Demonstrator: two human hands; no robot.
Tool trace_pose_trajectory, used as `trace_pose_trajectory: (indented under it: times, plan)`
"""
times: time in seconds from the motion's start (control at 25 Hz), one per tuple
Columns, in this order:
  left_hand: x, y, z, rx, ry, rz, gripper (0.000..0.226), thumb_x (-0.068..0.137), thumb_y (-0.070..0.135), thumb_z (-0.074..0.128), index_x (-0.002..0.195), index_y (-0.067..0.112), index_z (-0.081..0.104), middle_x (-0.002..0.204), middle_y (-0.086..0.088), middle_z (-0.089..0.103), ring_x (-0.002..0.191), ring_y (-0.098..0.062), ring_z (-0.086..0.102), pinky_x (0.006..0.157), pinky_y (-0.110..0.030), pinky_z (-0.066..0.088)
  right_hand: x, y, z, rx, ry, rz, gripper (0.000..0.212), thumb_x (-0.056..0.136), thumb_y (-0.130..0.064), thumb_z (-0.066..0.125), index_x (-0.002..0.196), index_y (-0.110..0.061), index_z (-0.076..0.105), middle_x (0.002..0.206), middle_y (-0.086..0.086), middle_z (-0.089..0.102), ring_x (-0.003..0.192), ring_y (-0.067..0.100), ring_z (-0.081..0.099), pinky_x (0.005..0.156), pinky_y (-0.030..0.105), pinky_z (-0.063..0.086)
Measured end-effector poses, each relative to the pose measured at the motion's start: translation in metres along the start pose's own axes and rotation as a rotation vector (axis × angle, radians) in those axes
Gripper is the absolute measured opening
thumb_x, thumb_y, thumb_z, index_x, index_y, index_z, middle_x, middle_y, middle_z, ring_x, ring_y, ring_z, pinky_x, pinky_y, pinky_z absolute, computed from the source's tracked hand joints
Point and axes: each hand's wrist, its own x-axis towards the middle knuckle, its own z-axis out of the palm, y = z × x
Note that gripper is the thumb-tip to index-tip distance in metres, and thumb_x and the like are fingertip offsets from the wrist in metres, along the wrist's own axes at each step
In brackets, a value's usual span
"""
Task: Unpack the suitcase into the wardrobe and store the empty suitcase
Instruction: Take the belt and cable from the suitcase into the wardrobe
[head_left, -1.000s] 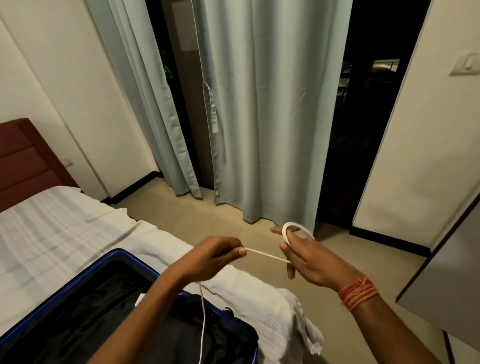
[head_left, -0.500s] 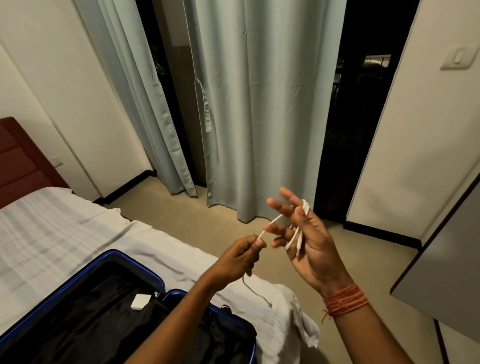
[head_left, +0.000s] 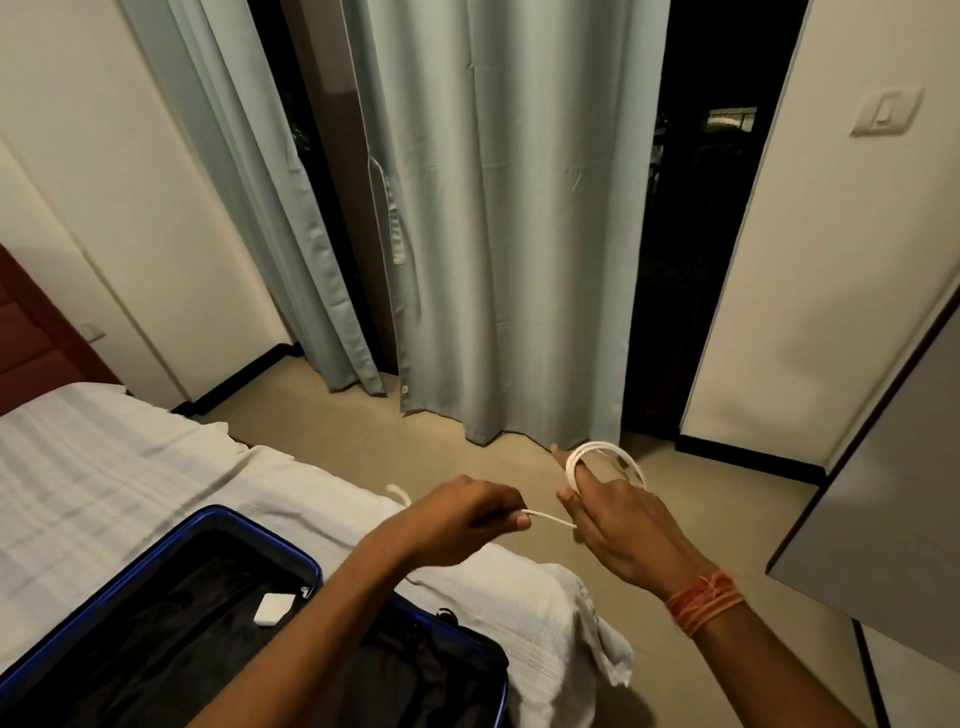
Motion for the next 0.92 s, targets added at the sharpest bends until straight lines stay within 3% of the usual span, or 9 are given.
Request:
trace_pose_trajectory:
  times: [0.08,0.2,0.32,0.4,0.56,0.68,0.76,0.84,0.92]
  plan:
    - [0.003,-0.013,-0.014,0.152,0.089,0.015,0.024,0.095,0.038,0.051,0.097,0.019,0.066,0.079,0.005,0.063,0.067,-0.007,0.052,0.061,-0.026,0.043,-0.010,-0.008,-0.007,0.506,-0.208,0.065,0.054,0.094,-0.057,0.021,0.123,-0.028,0.056,0.059,-0.012,0.051,0.055,0.006,0.052,0.064,0.031,0.051]
    - [0.007,-0.021,-0.015,-0.134,0.179,0.024,0.019,0.095,0.035,0.053,0.090,0.022,0.065,0.074,0.011,0.058,0.065,-0.002,0.049,0.060,-0.020,0.039,-0.021,-0.027,-0.010,1.245,-0.447,0.064,0.056,0.099,-0.048,0.024,0.109,-0.013,0.067,0.047,0.002,0.043,0.036,0.010,0.033,0.041,0.022,0.032]
    - [0.013,-0.012,0.012,-0.627,0.241,-0.063,0.025,0.100,0.031,0.043,0.088,0.017,0.060,0.069,0.002,0.047,0.062,-0.008,0.045,0.060,-0.025,0.042,-0.020,-0.035,-0.016,1.817,-0.351,-0.095,0.045,0.099,-0.041,0.042,0.120,-0.005,0.060,0.063,0.009,0.057,0.030,0.007,0.037,0.036,0.020,0.028]
    - [0.015,-0.007,0.036,-0.689,0.204,-0.178,0.026,0.102,0.029,0.038,0.095,0.016,0.059,0.071,0.000,0.046,0.063,-0.008,0.045,0.061,-0.027,0.047,-0.015,-0.037,-0.022,1.949,-0.180,-0.082,0.043,0.095,-0.036,0.048,0.127,-0.010,0.058,0.088,0.010,0.067,0.033,0.007,0.045,0.036,0.018,0.030]
    - [0.010,0.005,0.060,-0.433,-0.053,-0.164,0.023,0.102,0.027,0.040,0.094,0.012,0.055,0.072,0.003,0.046,0.065,-0.010,0.043,0.067,-0.032,0.042,0.002,-0.034,-0.016,1.713,0.191,0.051,0.051,0.098,-0.013,0.040,0.146,-0.025,0.027,0.126,0.002,0.063,0.059,0.016,0.064,0.046,0.021,0.045]
    - [0.005,0.016,0.059,-0.191,-0.134,-0.083,0.018,0.102,0.026,0.040,0.093,0.016,0.052,0.080,-0.005,0.054,0.071,-0.016,0.046,0.068,-0.030,0.038,0.010,-0.020,-0.005,1.090,0.362,0.003,0.060,0.102,-0.017,0.037,0.141,-0.049,0.004,0.136,-0.012,0.054,0.102,0.010,0.066,0.081,0.020,0.052]
    - [0.003,0.019,0.048,0.001,-0.051,-0.038,0.021,0.101,0.029,0.040,0.099,0.015,0.055,0.087,-0.007,0.061,0.076,-0.020,0.052,0.070,-0.032,0.042,0.007,-0.008,0.001,0.674,0.279,-0.041,0.062,0.101,-0.023,0.037,0.146,-0.044,-0.001,0.131,-0.019,0.054,0.108,-0.001,0.059,0.093,0.015,0.043]
    - [0.003,0.015,0.036,0.268,0.110,0.010,0.024,0.101,0.033,0.041,0.105,0.017,0.058,0.094,-0.003,0.064,0.080,-0.018,0.054,0.068,-0.030,0.042,-0.001,-0.002,0.003,0.429,0.066,-0.042,0.052,0.101,-0.030,0.036,0.149,-0.032,0.016,0.107,-0.015,0.066,0.089,-0.001,0.062,0.087,0.024,0.049]
    - [0.007,0.010,0.025,0.426,0.242,0.048,0.029,0.100,0.039,0.040,0.112,0.021,0.060,0.099,0.002,0.060,0.082,-0.012,0.048,0.068,-0.023,0.035,-0.012,-0.001,0.003,0.504,-0.067,-0.009,0.035,0.097,-0.050,0.035,0.118,-0.030,0.055,0.073,-0.009,0.061,0.065,0.001,0.056,0.073,0.035,0.053]
